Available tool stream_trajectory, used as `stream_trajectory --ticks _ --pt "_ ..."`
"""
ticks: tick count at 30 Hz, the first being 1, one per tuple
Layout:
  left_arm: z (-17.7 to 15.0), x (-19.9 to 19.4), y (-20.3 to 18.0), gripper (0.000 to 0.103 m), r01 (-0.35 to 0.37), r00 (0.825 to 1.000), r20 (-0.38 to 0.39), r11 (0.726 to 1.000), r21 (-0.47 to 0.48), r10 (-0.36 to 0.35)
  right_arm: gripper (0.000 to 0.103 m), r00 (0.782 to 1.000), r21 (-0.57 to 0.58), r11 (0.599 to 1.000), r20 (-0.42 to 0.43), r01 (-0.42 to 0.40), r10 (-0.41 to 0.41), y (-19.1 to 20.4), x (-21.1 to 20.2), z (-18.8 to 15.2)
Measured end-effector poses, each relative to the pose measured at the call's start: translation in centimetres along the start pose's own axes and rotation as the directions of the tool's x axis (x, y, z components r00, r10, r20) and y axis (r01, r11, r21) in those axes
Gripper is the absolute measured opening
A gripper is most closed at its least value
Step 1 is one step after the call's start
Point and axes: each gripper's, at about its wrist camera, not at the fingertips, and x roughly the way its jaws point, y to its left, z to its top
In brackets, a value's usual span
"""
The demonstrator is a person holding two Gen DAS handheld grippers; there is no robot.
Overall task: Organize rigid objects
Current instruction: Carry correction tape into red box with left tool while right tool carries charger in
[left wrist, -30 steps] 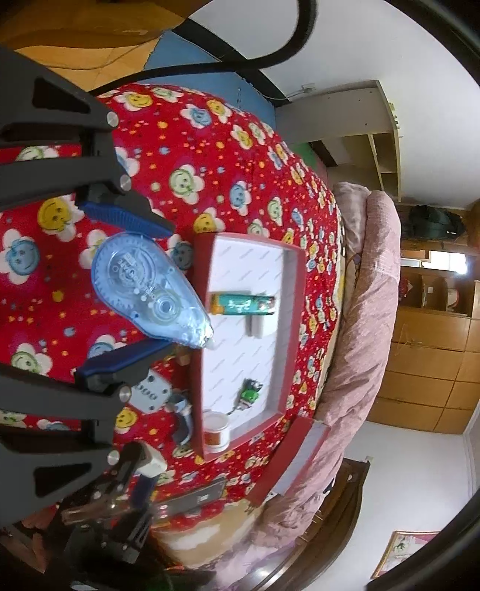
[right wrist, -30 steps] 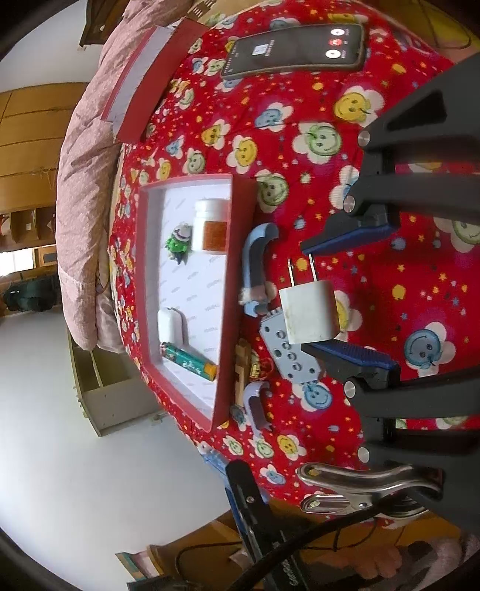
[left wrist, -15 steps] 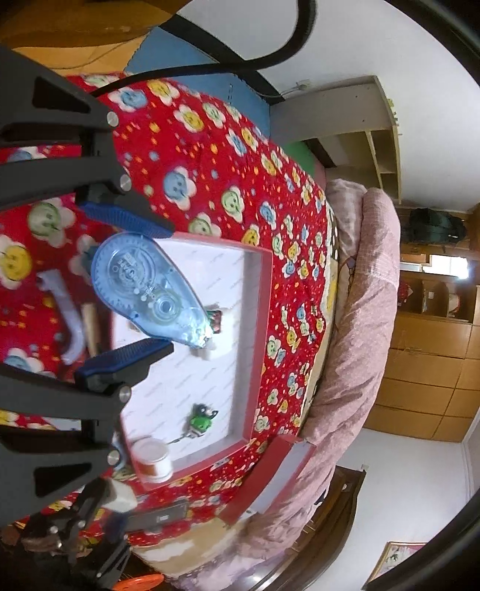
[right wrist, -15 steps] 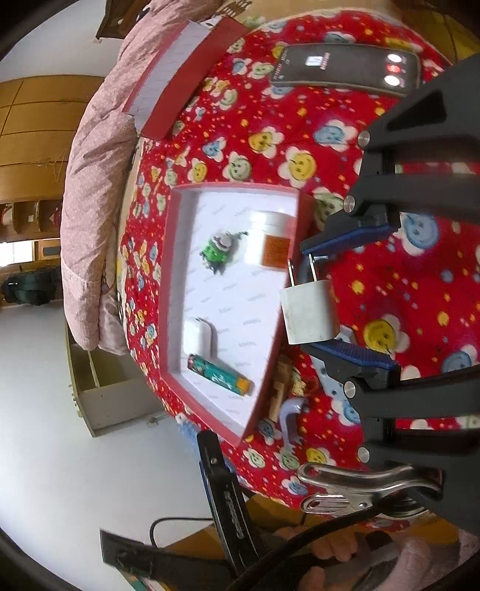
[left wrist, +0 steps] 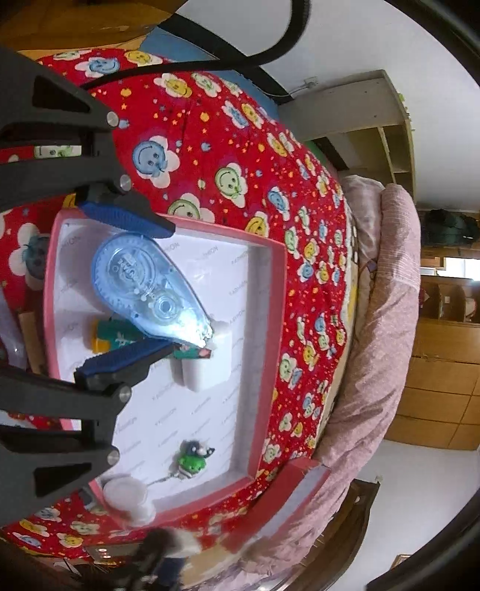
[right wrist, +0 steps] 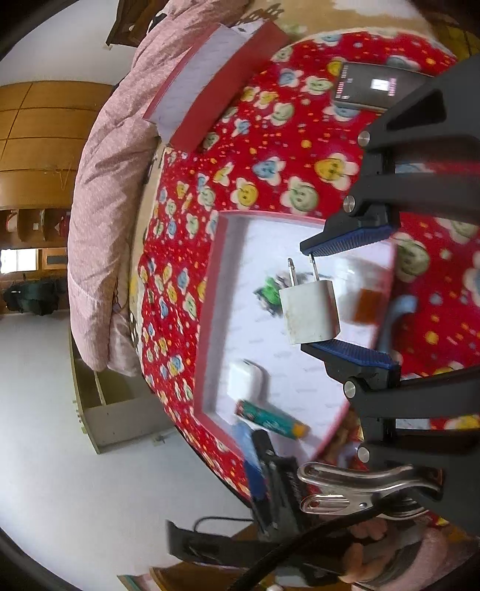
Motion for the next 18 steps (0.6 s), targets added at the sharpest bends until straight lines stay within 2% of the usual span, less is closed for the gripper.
stream_trajectory --ticks 4,8,18 --pt "0.0 0.5 -0.3 0.059 -0.009 1.0 0.008 1.0 0.023 0.008 0.046 1.0 0.02 1.0 -0.013 0.005 -0.005 -0.9 2.2 1.5" --pt "0.3 0.7 -0.3 0.059 0.018 1.0 0.007 1.0 0.009 -0.018 0.046 0.999 0.035 0.999 -0.029 0.016 -0.015 -1.4 4.5 2.7" --pt "0.4 0.8 -0.3 0.059 0.038 0.999 0.012 0.999 0.002 -0.038 0.046 0.997 0.055 0.998 -0.077 0.034 -0.03 -2.3 9.0 4.1"
